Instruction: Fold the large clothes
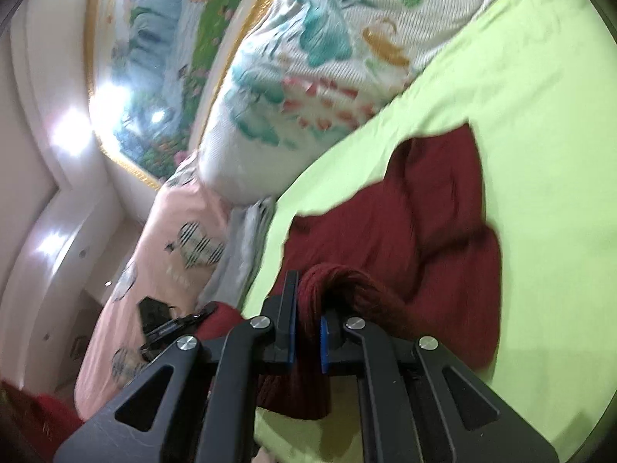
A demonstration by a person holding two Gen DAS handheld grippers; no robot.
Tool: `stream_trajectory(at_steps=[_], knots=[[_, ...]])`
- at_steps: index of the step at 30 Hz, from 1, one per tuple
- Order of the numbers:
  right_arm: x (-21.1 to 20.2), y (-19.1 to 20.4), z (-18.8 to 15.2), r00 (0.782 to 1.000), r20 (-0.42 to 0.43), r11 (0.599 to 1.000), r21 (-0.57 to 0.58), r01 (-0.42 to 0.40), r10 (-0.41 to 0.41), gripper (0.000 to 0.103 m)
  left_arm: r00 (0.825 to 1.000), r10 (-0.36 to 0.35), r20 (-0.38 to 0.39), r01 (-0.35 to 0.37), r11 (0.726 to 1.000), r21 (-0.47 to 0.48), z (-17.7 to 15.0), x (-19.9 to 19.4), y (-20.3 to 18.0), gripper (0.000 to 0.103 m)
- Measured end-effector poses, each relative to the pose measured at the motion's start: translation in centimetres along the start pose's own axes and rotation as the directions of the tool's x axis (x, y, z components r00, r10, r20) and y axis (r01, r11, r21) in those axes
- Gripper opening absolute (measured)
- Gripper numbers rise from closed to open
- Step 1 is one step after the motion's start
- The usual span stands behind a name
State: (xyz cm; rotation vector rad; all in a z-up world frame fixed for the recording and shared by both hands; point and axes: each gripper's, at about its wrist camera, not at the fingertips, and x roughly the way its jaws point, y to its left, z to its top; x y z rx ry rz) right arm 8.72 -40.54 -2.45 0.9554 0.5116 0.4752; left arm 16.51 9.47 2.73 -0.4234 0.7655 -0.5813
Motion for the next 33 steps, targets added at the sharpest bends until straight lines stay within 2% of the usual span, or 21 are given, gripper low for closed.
stream_trajectory(at_steps=[2, 5, 9, 12, 14, 19, 20, 21, 22, 23, 24, 25, 28, 29, 30, 31, 32, 33], knots=[[2.0, -1.4, 2.6, 0.999, 0.005, 0.999, 0.036, 0.034, -0.034, 0.009, 1.000, 0.017, 0.007, -0.017, 1.000, -0.017, 2.8, 2.6, 0.1, 0.003], [5.0, -4.2, 5.8, 0.991, -0.011, 0.988, 0.070, 0.136, -0.136, 0.009, 0.996, 0.085, -0.014, -0.085, 0.995, -0.050, 6.5, 8.2, 1.1, 0.003], [9.5, -7.6, 8.0, 0.964, -0.074, 0.961, 0.096, 0.260, -0.254, 0.009, 0.983, 0.169, -0.074, -0.174, 0.983, -0.066, 7.5, 13.7, 3.6, 0.003], [11.6, -9.9, 8.2, 0.947, -0.121, 0.945, 0.108, 0.310, -0.297, 0.009, 0.971, 0.206, -0.123, -0.217, 0.972, -0.092, 7.2, 16.8, 6.1, 0.003], [12.1, -10.7, 8.0, 0.942, -0.135, 0.941, 0.104, 0.322, -0.308, 0.009, 0.969, 0.203, -0.143, -0.221, 0.968, -0.117, 6.7, 18.1, 7.6, 0.003], [11.4, -10.8, 7.9, 0.949, -0.122, 0.945, 0.119, 0.305, -0.291, 0.013, 0.975, 0.167, -0.146, -0.188, 0.971, -0.149, 6.0, 17.8, 8.6, 0.008], [11.2, -10.4, 7.9, 0.949, -0.118, 0.945, 0.118, 0.307, -0.293, 0.013, 0.976, 0.160, -0.148, -0.182, 0.971, -0.153, 6.0, 17.3, 8.4, 0.010], [10.6, -9.9, 7.9, 0.948, -0.108, 0.944, 0.111, 0.310, -0.299, 0.016, 0.977, 0.157, -0.146, -0.179, 0.972, -0.154, 5.7, 16.4, 8.0, 0.018], [10.6, -9.3, 7.8, 0.947, -0.099, 0.944, 0.105, 0.314, -0.304, 0.023, 0.979, 0.154, -0.137, -0.174, 0.973, -0.153, 5.5, 15.4, 7.5, 0.025], [10.1, -8.6, 7.7, 0.948, -0.082, 0.945, 0.092, 0.313, -0.306, 0.029, 0.980, 0.153, -0.128, -0.171, 0.974, -0.146, 5.2, 14.4, 6.8, 0.036], [9.4, -7.7, 7.5, 0.950, -0.057, 0.948, 0.070, 0.310, -0.306, 0.045, 0.982, 0.145, -0.117, -0.161, 0.978, -0.137, 5.0, 13.6, 6.0, 0.042], [8.6, -6.5, 7.2, 0.951, -0.023, 0.950, 0.039, 0.309, -0.308, 0.059, 0.986, 0.125, -0.108, -0.138, 0.982, -0.126, 4.4, 12.6, 5.0, 0.042], [7.7, -2.5, 5.8, 0.961, 0.035, 0.957, -0.094, 0.276, -0.274, 0.059, 0.992, 0.026, -0.122, -0.037, 0.996, -0.085, 2.3, 11.8, 1.9, 0.044], [8.0, -1.3, 4.9, 0.970, 0.016, 0.959, -0.144, 0.242, -0.243, 0.059, 0.990, 0.003, -0.142, -0.012, 0.998, -0.064, 1.6, 12.2, 0.9, 0.046], [9.0, -0.2, 3.7, 0.974, -0.042, 0.958, -0.195, 0.211, -0.223, 0.059, 0.986, -0.008, -0.169, 0.002, 0.999, -0.038, 1.0, 13.0, -0.1, 0.046], [10.3, 0.5, 2.6, 0.966, -0.102, 0.949, -0.238, 0.208, -0.237, 0.059, 0.981, 0.002, -0.192, -0.003, 1.000, -0.004, 0.4, 14.0, -1.1, 0.046], [11.8, 0.9, 1.6, 0.947, -0.154, 0.930, -0.285, 0.231, -0.282, 0.059, 0.978, 0.046, -0.204, -0.039, 0.999, 0.038, 0.1, 15.1, -1.7, 0.046], [13.3, 0.8, 0.9, 0.917, -0.188, 0.902, -0.329, 0.280, -0.353, 0.059, 0.976, 0.075, -0.204, -0.065, 0.996, 0.056, 0.1, 15.6, -1.8, 0.046]])
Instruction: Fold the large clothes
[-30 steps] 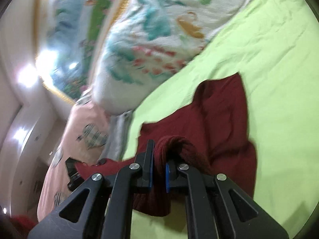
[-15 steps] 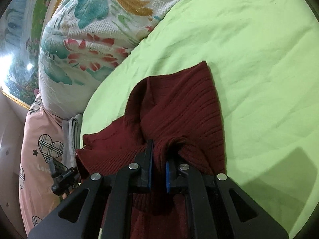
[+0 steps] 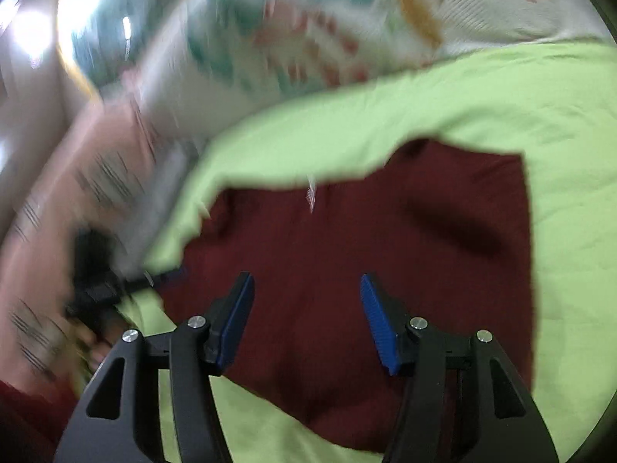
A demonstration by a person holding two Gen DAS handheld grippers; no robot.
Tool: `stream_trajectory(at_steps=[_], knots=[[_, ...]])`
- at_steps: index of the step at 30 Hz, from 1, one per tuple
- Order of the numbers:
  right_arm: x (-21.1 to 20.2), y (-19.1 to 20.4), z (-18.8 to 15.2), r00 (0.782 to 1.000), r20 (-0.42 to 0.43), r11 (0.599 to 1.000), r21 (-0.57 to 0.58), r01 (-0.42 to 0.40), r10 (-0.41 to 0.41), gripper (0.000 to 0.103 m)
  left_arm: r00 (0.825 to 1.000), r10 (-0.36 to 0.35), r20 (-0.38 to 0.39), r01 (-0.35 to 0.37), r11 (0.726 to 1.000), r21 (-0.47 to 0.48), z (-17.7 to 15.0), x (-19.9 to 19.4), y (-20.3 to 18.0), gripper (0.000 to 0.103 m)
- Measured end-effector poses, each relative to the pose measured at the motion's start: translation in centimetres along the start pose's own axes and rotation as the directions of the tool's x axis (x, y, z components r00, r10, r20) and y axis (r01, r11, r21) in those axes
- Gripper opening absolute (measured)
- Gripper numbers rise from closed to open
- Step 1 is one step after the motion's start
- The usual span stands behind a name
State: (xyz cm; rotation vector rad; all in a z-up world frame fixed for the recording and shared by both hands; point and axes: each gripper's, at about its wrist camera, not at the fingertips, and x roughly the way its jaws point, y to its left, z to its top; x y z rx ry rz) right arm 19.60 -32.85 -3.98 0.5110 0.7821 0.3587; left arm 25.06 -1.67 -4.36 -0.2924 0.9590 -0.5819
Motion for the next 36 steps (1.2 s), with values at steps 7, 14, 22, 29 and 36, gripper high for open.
stream_trajectory(at_steps=[7, 14, 22, 29, 36], knots=[[0.1, -7.2, 1.5, 0.994, 0.074, 0.974, 0.219, 0.064, -0.082, 0.057, 0.978, 0.193, 0.084, -0.177, 0.970, -0.166, 4.6, 0.7, 7.0, 0.045], [-3.4, -10.2, 1.7, 0.964, 0.199, 0.914, 0.396, 0.084, -0.175, 0.057, 0.957, 0.256, 0.133, -0.207, 0.930, -0.303, 6.5, -0.7, 11.3, 0.045], [-5.5, -5.5, -1.1, 0.965, 0.236, 0.945, 0.326, 0.032, -0.114, 0.062, 0.970, 0.147, 0.192, -0.081, 0.945, -0.316, -0.9, -6.0, 8.1, 0.052], [-3.5, -0.8, -5.1, 0.981, 0.192, 0.964, 0.264, -0.038, -0.014, 0.062, 0.980, 0.090, 0.180, -0.033, 0.954, -0.299, -7.9, -8.8, 4.6, 0.060], [-2.5, 2.4, -6.2, 0.989, 0.145, 0.976, 0.208, -0.059, 0.029, 0.062, 0.992, 0.069, 0.106, -0.027, 0.936, -0.351, -12.4, -8.3, 4.6, 0.067]])
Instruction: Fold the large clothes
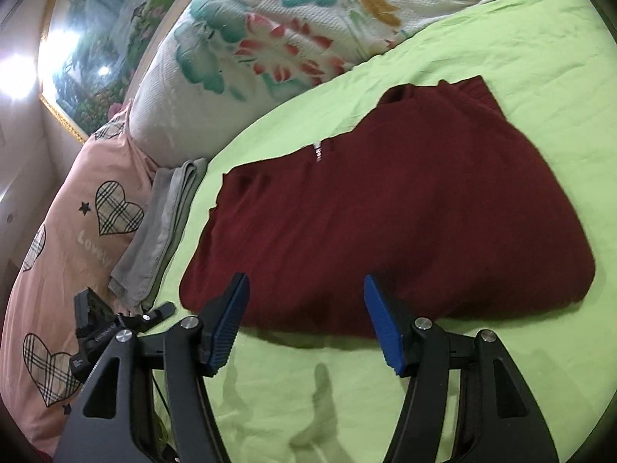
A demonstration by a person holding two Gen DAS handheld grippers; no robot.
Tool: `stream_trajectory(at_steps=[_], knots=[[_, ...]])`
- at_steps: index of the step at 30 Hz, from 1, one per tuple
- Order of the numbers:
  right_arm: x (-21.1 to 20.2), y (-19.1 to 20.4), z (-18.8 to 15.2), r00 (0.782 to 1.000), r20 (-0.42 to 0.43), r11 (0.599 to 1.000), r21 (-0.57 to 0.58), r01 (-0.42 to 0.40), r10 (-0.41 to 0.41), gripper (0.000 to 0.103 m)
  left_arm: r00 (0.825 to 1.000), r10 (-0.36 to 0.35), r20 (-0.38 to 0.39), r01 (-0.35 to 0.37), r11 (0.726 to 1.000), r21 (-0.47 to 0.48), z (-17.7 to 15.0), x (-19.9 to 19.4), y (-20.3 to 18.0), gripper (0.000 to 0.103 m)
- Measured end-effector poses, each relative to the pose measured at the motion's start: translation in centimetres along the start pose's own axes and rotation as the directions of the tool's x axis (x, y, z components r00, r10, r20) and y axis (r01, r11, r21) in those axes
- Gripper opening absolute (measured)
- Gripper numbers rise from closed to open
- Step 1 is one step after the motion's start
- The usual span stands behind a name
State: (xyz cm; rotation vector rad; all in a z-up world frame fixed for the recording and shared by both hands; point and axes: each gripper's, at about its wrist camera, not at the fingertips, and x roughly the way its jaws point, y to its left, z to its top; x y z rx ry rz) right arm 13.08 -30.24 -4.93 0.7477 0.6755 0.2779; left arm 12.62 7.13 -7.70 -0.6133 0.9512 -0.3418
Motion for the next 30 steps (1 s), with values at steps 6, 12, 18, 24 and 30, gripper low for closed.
stream_trajectory(at_steps=[6, 12, 18, 24, 30], knots=[[0.7, 1.2, -0.7, 1.000, -0.019, 1.000, -0.014, 0.001, -0.002, 0.062, 1.000, 0.008, -0.024, -0.009, 0.999, -0.042, -0.6, 1.2, 0.6, 0.067], [2.8, 2.3, 0.0, 0.998, -0.036, 0.999, -0.012, 0.046, -0.047, 0.029, 1.000, 0.021, -0.003, -0.021, 0.998, -0.060, 0.6, 2.3, 0.5, 0.069], [5.7, 4.4, 2.5, 0.995, 0.000, 0.993, -0.064, 0.098, -0.098, 0.024, 0.998, 0.043, 0.040, -0.037, 0.992, -0.123, 3.1, 3.7, 1.2, 0.070], [12.2, 3.5, 2.8, 0.965, -0.066, 0.967, -0.062, 0.248, -0.252, 0.023, 0.993, 0.063, 0.096, -0.046, 0.986, -0.162, 4.5, 4.8, 1.4, 0.071], [13.0, 2.7, 1.8, 0.970, -0.013, 0.967, -0.083, 0.243, -0.245, 0.023, 0.990, 0.081, 0.116, -0.063, 0.986, -0.152, 5.8, 5.9, 1.0, 0.021]])
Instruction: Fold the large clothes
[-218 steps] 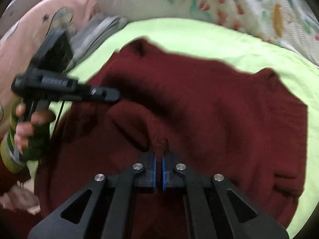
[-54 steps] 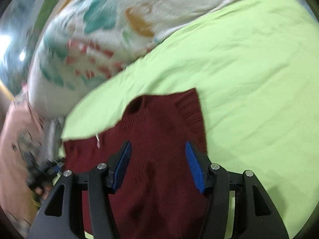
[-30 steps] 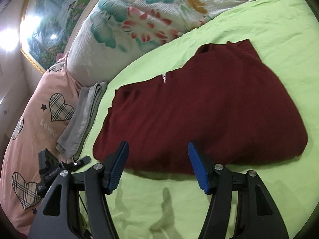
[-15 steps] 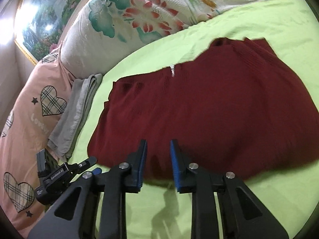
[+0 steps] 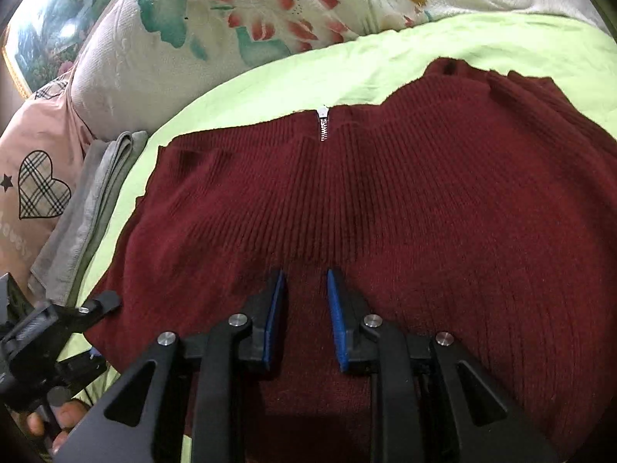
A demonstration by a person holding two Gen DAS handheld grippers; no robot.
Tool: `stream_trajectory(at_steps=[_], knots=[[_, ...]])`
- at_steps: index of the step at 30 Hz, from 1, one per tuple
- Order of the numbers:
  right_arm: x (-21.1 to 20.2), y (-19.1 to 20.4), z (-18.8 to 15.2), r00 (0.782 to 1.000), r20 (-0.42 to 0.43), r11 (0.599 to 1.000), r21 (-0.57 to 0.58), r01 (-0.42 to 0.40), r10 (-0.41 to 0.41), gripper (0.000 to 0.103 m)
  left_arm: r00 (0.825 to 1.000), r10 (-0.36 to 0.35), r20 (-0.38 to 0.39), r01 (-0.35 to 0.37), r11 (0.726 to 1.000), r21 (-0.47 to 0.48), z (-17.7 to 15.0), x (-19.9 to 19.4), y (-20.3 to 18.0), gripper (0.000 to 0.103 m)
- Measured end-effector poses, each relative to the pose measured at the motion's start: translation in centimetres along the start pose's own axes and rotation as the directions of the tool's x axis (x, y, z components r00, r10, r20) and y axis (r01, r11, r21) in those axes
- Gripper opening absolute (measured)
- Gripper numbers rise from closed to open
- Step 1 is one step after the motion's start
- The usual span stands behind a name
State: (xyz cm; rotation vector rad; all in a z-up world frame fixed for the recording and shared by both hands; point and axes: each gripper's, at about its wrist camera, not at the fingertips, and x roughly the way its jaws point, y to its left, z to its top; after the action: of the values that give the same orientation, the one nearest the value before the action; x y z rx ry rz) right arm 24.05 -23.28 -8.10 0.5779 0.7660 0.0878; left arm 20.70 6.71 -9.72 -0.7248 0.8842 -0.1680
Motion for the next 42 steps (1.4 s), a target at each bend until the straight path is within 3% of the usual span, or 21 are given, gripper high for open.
stream_trajectory(at_steps=[3, 6, 8, 9, 11, 12, 14, 15, 16, 17, 18, 19, 21, 23, 28, 34, 37, 40, 41, 42], knots=[[0.1, -0.3, 0.0, 1.000, -0.004, 1.000, 0.002, -0.014, 0.014, 0.023, 0.999, -0.047, 0.004, 0.047, 0.999, -0.009, 0.5, -0.1, -0.5, 0.014], [0.1, -0.7, 0.2, 0.999, -0.013, 0.999, 0.021, -0.030, 0.031, 0.023, 0.993, -0.117, 0.033, 0.114, 0.991, 0.072, 0.7, -1.6, -3.7, 0.012], [-0.1, -1.2, 0.5, 0.997, -0.028, 0.995, 0.065, -0.073, 0.075, 0.023, 0.985, -0.167, 0.041, 0.160, 0.978, 0.135, 0.6, -2.5, -6.2, 0.011], [-0.3, -2.3, 0.8, 0.990, -0.044, 0.984, 0.125, -0.130, 0.136, 0.023, 0.980, -0.198, 0.037, 0.189, 0.967, 0.173, 0.5, -3.0, -7.8, 0.011], [-0.8, -4.3, 1.2, 0.965, -0.055, 0.941, 0.242, -0.237, 0.257, 0.023, 0.960, -0.279, 0.000, 0.270, 0.929, 0.254, -0.2, -3.6, -11.7, 0.011], [-1.3, -5.6, 1.4, 0.944, -0.046, 0.902, 0.314, -0.297, 0.327, 0.023, 0.953, -0.302, -0.016, 0.295, 0.913, 0.282, -0.6, -3.7, -13.1, 0.011], [-3.4, -8.4, 1.7, 0.907, 0.039, 0.816, 0.420, -0.396, 0.420, 0.026, 0.936, -0.345, -0.075, 0.348, 0.869, 0.352, -2.4, -3.4, -16.6, 0.011], [-4.5, -9.5, 1.8, 0.902, 0.079, 0.797, 0.440, -0.413, 0.424, 0.026, 0.927, -0.356, -0.116, 0.373, 0.846, 0.382, -3.5, -2.7, -18.2, 0.011], [-5.6, -10.7, 1.9, 0.902, 0.118, 0.783, 0.458, -0.421, 0.416, 0.030, 0.919, -0.354, -0.176, 0.395, 0.816, 0.423, -5.4, -1.3, -20.1, 0.011], [-6.9, -12.2, 1.9, 0.900, 0.161, 0.764, 0.481, -0.430, 0.405, 0.036, 0.917, -0.344, -0.202, 0.399, 0.802, 0.444, -6.5, -0.4, -20.9, 0.011], [-8.0, -13.9, 1.9, 0.896, 0.199, 0.738, 0.511, -0.441, 0.397, 0.053, 0.917, -0.321, -0.235, 0.396, 0.789, 0.469, -7.9, 1.0, -21.7, 0.012], [-8.7, -15.2, 1.9, 0.887, 0.227, 0.715, 0.528, -0.458, 0.401, 0.060, 0.921, -0.280, -0.271, 0.382, 0.783, 0.491, -9.5, 2.8, -22.2, 0.012], [-9.7, -17.3, 1.9, 0.873, 0.259, 0.683, 0.546, -0.485, 0.413, 0.060, 0.932, -0.179, -0.317, 0.327, 0.793, 0.515, -11.7, 6.1, -21.9, 0.012], [-10.3, -17.5, 2.2, 0.884, 0.228, 0.708, 0.532, -0.464, 0.408, 0.061, 0.932, -0.154, -0.329, 0.311, 0.807, 0.502, -12.3, 7.3, -21.3, 0.011], [-10.0, -15.1, 2.9, 0.912, 0.068, 0.802, 0.452, -0.390, 0.405, 0.064, 0.924, -0.229, -0.305, 0.349, 0.832, 0.432, -10.6, 5.7, -20.7, 0.012], [-8.9, -13.0, 4.9, 0.902, 0.017, 0.829, 0.386, -0.404, 0.432, 0.076, 0.925, -0.268, -0.270, 0.367, 0.818, 0.443, -9.7, 3.6, -20.8, 0.012], [-6.8, -12.4, 6.2, 0.900, -0.028, 0.835, 0.387, -0.391, 0.435, 0.077, 0.928, -0.252, -0.275, 0.358, 0.810, 0.464, -10.0, 3.4, -20.5, 0.012], [-3.4, -11.8, 7.0, 0.878, -0.092, 0.820, 0.414, -0.395, 0.469, 0.076, 0.928, -0.239, -0.287, 0.354, 0.808, 0.472, -10.5, 4.2, -20.4, 0.012], [-2.6, -11.4, 7.2, 0.879, -0.117, 0.830, 0.407, -0.382, 0.461, 0.074, 0.929, -0.231, -0.288, 0.349, 0.805, 0.480, -10.7, 4.5, -20.5, 0.012], [-2.2, -11.0, 7.5, 0.887, -0.134, 0.849, 0.383, -0.364, 0.441, 0.048, 0.931, -0.222, -0.291, 0.344, 0.802, 0.488, -10.9, 4.8, -20.4, 0.011]])
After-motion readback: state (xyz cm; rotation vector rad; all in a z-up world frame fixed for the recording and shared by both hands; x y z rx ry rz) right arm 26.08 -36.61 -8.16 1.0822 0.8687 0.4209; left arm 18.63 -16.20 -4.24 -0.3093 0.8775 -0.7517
